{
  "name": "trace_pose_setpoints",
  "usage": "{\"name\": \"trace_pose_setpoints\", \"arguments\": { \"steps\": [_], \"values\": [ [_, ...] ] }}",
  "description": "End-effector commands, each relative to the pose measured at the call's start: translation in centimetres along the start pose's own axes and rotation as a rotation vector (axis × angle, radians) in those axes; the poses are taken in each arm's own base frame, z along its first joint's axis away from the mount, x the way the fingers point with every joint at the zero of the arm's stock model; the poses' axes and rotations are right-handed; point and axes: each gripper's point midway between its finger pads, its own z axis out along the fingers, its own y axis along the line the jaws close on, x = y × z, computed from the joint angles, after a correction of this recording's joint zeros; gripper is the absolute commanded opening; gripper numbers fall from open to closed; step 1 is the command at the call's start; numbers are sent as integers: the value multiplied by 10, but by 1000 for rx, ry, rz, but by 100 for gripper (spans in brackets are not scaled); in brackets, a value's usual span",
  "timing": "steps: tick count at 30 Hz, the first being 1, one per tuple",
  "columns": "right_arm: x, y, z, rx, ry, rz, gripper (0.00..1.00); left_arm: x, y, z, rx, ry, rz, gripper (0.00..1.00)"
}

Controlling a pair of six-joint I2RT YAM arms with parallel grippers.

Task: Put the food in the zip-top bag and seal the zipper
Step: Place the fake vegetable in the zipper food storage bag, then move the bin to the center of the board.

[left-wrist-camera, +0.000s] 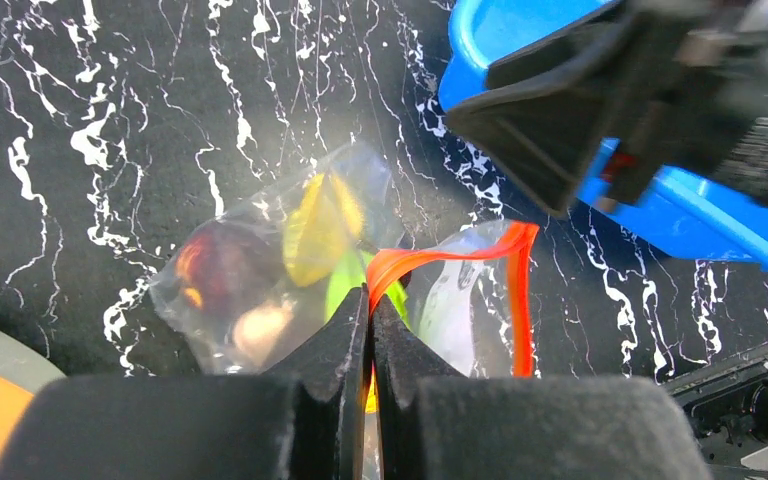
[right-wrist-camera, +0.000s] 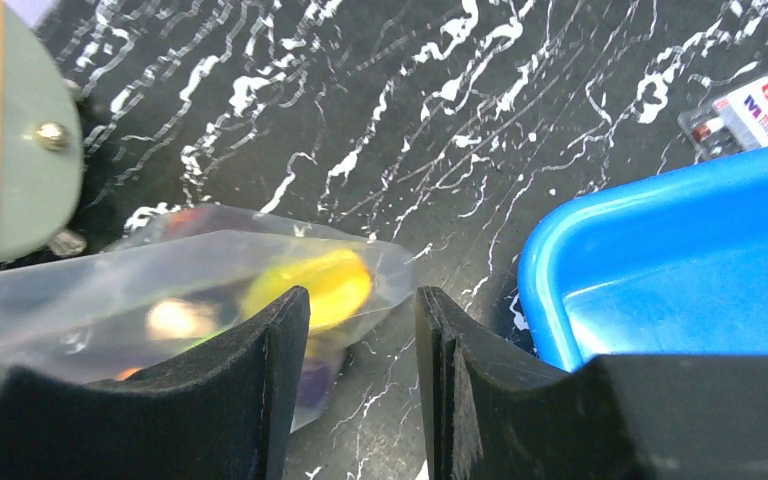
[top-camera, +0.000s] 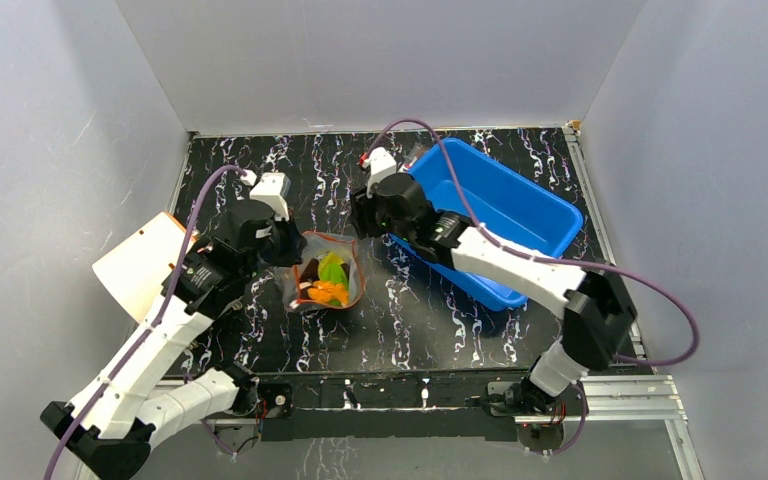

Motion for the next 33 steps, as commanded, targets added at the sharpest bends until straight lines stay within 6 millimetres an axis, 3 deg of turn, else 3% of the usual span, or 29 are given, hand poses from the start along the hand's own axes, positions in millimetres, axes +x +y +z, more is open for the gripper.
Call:
{"name": "trace_pose_setpoints", "arguments": {
  "steps": [1,8,15,22,31,33],
  "values": [
    [-13,-1,28,57,-32,53,41,-22,3,-26,6,-85,28,0],
    [30,-13,80,139,65,46,41,-13,10,-31,-7,-78,44,0],
    [73,-42,93,239,160,-36,41,-13,8,-33,8,-88,38,0],
    [96,-79,79,281,202,-33,40,-12,2,-29,38,-80,33,0],
    [115,-127,36,334,255,-27,40,-13,-6,-22,65,-73,28,0],
    [110,-133,23,338,251,-31,40,-11,-6,-20,64,-66,28,0]
  ]
}}
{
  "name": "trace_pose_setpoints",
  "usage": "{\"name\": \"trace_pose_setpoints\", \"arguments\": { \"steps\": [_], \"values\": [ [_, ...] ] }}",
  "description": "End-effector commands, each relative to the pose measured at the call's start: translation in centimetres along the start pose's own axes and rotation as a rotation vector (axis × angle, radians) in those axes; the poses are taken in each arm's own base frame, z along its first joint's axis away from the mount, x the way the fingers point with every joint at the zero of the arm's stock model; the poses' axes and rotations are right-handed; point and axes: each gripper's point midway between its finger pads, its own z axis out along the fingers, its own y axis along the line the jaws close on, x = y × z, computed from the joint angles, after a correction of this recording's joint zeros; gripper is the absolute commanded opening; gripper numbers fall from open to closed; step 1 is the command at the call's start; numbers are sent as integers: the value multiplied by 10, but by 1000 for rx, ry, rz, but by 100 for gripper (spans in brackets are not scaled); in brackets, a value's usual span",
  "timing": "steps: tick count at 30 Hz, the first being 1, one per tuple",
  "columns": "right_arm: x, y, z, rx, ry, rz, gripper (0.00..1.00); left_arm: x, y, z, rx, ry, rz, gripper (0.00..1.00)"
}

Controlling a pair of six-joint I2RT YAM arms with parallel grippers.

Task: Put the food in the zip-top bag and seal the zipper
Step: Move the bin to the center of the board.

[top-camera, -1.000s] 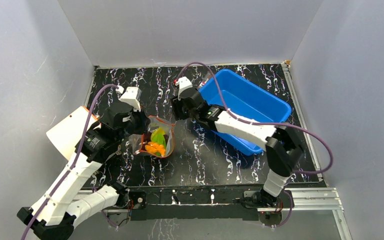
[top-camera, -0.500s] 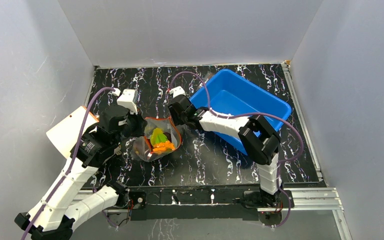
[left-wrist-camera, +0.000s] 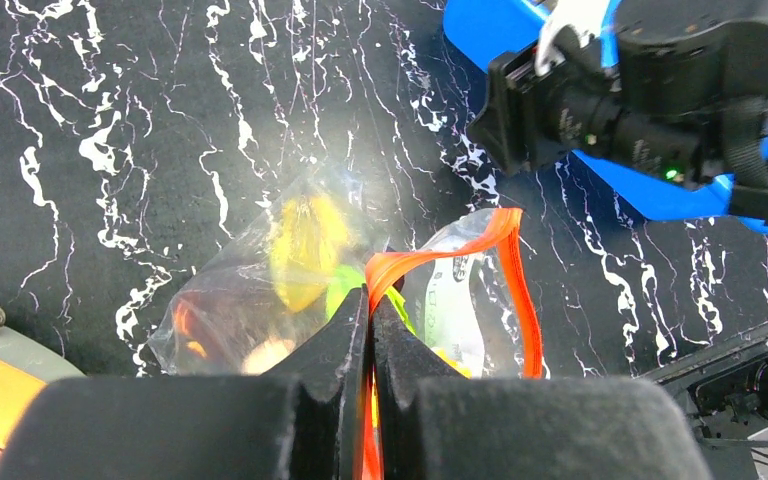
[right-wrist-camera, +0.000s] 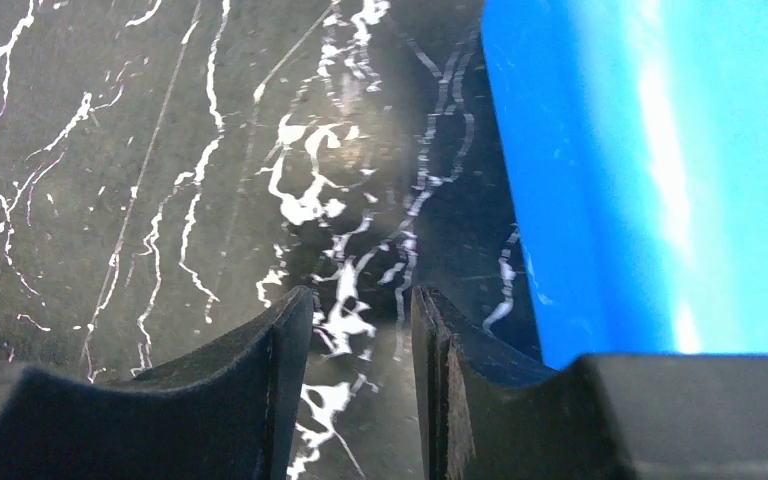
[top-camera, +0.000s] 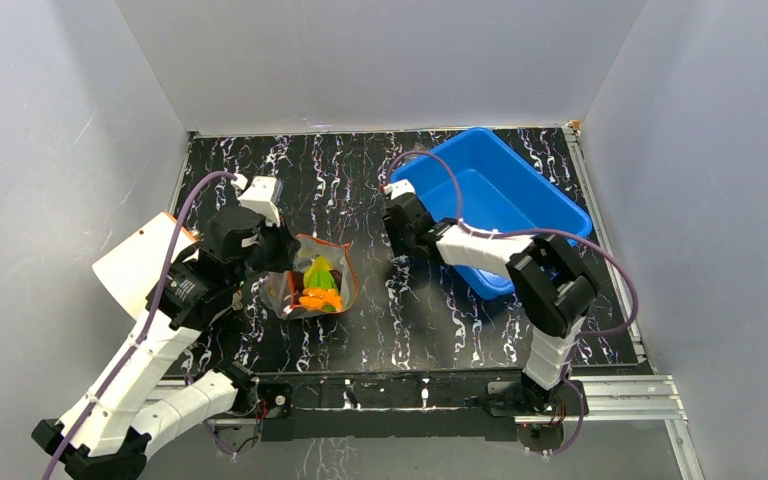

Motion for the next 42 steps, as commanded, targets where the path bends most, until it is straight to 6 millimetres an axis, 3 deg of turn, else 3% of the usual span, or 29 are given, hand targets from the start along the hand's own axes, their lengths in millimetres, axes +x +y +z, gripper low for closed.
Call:
{"name": "trace_pose_setpoints", "arguments": {
  "steps": [1,13,19,25,33,37,42],
  "values": [
    [-33,-28,-35,12,-100,18,40,-8,-8,2,36,-31,-9,0],
    [-1,-111,-89,195,-59,135,42,-5,-16,15,67,-12,-17,0],
    [4,-132,-103,233,-69,170,43,-5,-24,20,97,3,-29,0],
    [-21,-107,-123,65,-133,174,43,-9,-41,24,169,30,-48,0],
    [-71,-48,-185,-327,-352,4,43,-17,-54,29,220,34,-60,0],
    [-80,-15,-218,-547,-422,-101,43,-21,-59,32,235,38,-58,0],
    [-76,17,-256,-752,-554,-241,44,-21,-63,36,243,65,-52,0]
  ]
}}
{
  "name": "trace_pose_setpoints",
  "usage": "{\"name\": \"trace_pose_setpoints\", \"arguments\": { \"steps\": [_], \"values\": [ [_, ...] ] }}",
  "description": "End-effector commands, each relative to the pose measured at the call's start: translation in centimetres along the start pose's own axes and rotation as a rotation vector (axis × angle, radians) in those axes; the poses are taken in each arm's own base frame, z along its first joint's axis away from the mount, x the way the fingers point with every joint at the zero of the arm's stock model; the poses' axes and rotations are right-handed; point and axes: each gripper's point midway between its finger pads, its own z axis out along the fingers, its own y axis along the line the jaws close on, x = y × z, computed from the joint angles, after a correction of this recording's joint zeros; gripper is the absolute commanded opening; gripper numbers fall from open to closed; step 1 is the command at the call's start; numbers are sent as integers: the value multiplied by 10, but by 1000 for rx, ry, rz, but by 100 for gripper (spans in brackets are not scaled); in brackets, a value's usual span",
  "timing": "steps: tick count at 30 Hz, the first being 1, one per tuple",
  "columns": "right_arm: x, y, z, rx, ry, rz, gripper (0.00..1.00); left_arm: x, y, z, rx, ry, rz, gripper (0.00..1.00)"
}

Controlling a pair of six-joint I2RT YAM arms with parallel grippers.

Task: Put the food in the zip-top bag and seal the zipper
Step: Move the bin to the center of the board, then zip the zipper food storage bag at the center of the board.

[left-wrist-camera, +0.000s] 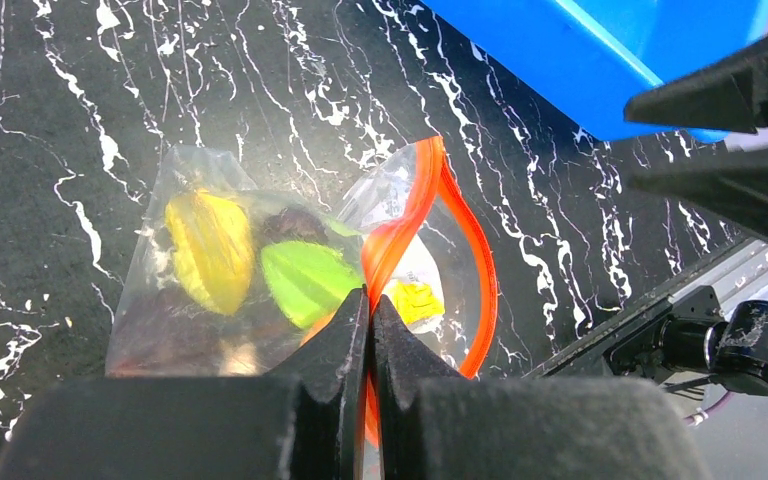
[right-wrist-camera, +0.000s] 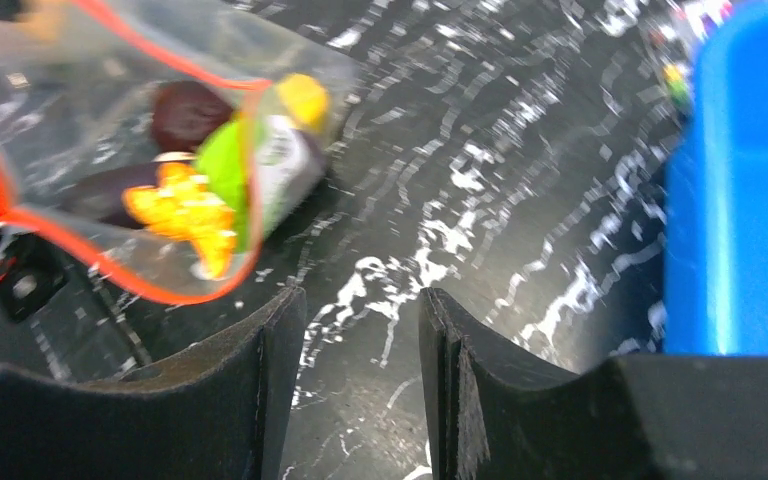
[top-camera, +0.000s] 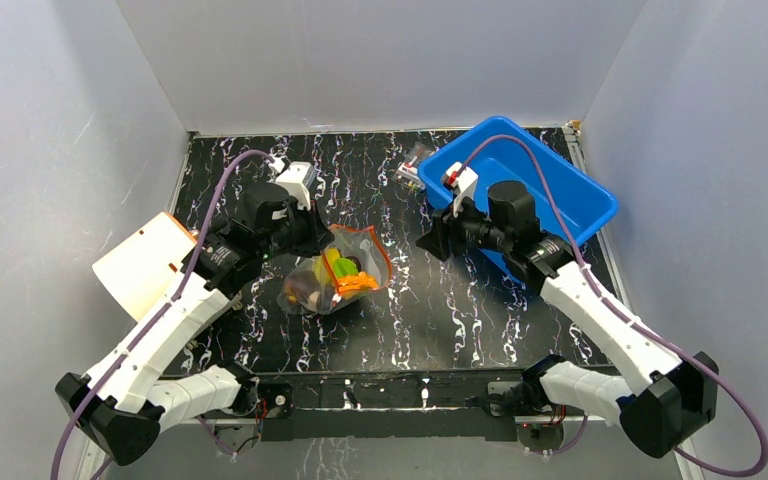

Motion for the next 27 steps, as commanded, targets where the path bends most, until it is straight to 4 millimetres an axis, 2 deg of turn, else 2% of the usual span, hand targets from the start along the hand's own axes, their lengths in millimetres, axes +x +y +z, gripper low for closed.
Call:
{"name": "trace_pose_setpoints", "arguments": {
  "steps": [1,6,12,18,23,25,27],
  "values": [
    [-37,62,-22,-293,-200,-212,44,-21,-17,-6,65,-39,1,0],
    [-37,105,-28,-386,-292,-331,50,-28,-26,-4,102,-56,-20,0],
    [-20,146,-12,-451,-271,-393,54,-26,-33,5,138,-40,-43,0],
    [1,163,17,-439,-211,-456,58,-25,-38,7,165,-39,-64,0],
    [11,160,42,-344,-163,-541,63,-23,-39,6,172,-39,-74,0],
    [16,163,48,-350,-146,-557,59,-23,-39,6,172,-39,-79,0],
    [22,166,53,-358,-130,-564,50,-22,-38,5,173,-36,-81,0]
  ]
}}
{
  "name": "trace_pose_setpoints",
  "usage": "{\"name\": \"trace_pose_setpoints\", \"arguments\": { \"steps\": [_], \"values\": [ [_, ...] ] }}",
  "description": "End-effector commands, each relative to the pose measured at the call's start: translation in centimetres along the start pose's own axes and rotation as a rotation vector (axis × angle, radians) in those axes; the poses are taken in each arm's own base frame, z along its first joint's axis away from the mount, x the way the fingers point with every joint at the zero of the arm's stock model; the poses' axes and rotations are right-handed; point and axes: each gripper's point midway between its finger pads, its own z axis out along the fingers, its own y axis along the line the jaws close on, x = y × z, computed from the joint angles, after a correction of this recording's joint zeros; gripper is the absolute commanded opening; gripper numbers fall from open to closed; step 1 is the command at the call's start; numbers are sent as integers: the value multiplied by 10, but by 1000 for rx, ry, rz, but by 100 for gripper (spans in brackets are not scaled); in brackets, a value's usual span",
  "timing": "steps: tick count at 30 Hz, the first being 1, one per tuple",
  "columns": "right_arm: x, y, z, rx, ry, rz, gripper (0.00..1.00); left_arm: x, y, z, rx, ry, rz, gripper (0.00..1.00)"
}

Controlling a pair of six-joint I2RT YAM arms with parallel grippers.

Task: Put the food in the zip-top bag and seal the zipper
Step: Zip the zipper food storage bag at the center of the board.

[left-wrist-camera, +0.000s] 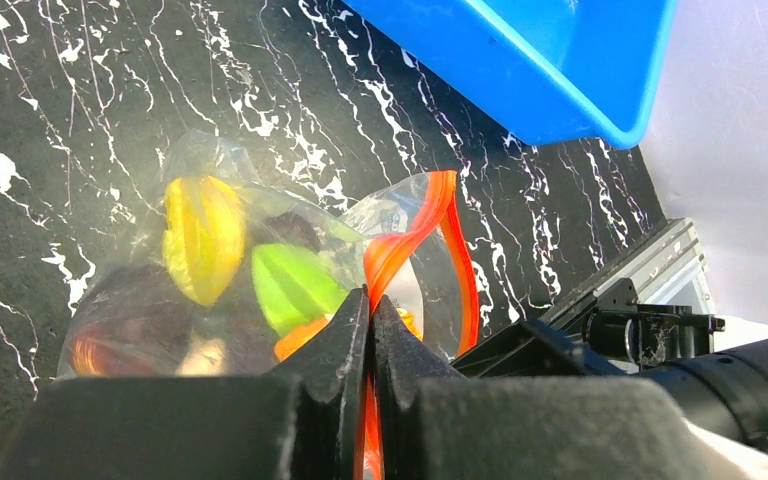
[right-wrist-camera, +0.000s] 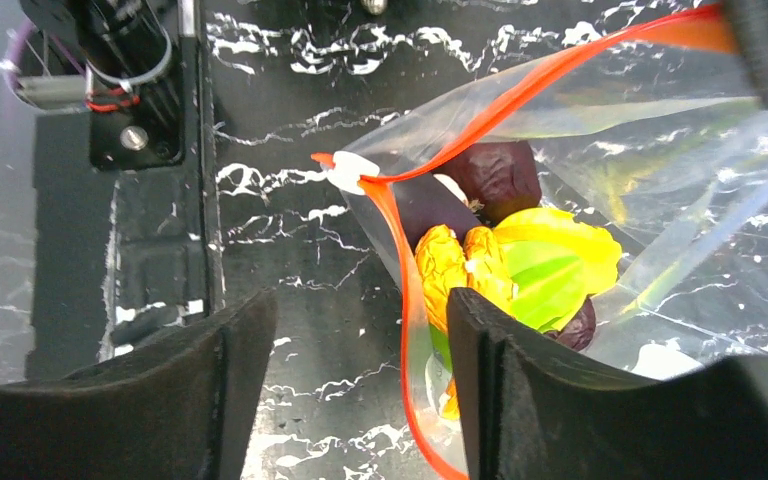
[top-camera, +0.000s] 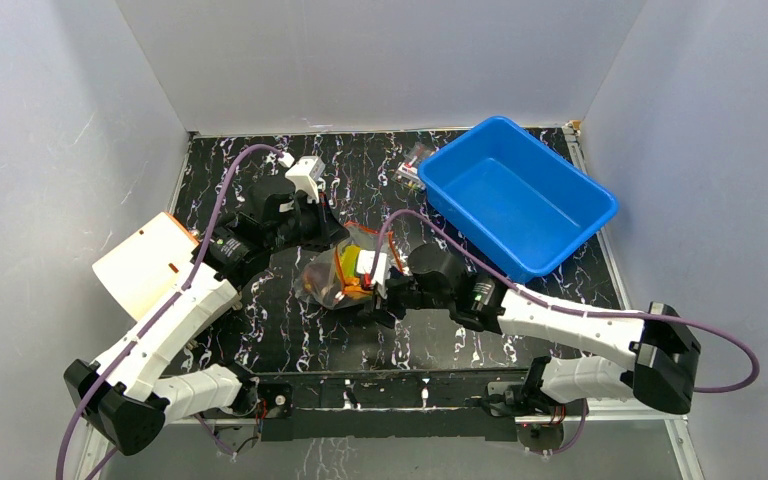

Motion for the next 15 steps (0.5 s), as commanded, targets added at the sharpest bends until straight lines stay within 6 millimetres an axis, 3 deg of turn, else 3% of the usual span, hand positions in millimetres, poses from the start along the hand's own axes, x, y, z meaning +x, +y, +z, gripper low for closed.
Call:
{"name": "trace_pose_setpoints", "arguments": {
  "steps": [1,13,15],
  "values": [
    [-29,-15,8,70,-73,-87,42,-12,-14,-9,59,-52,-5,0],
    [-33,-11,12,67,-105,-76,0,-9,-12,-8,59,-49,-8,1],
    [-33,-11,12,69,-114,-62,0,-8,-13,-9,65,-54,-5,4]
  ]
}}
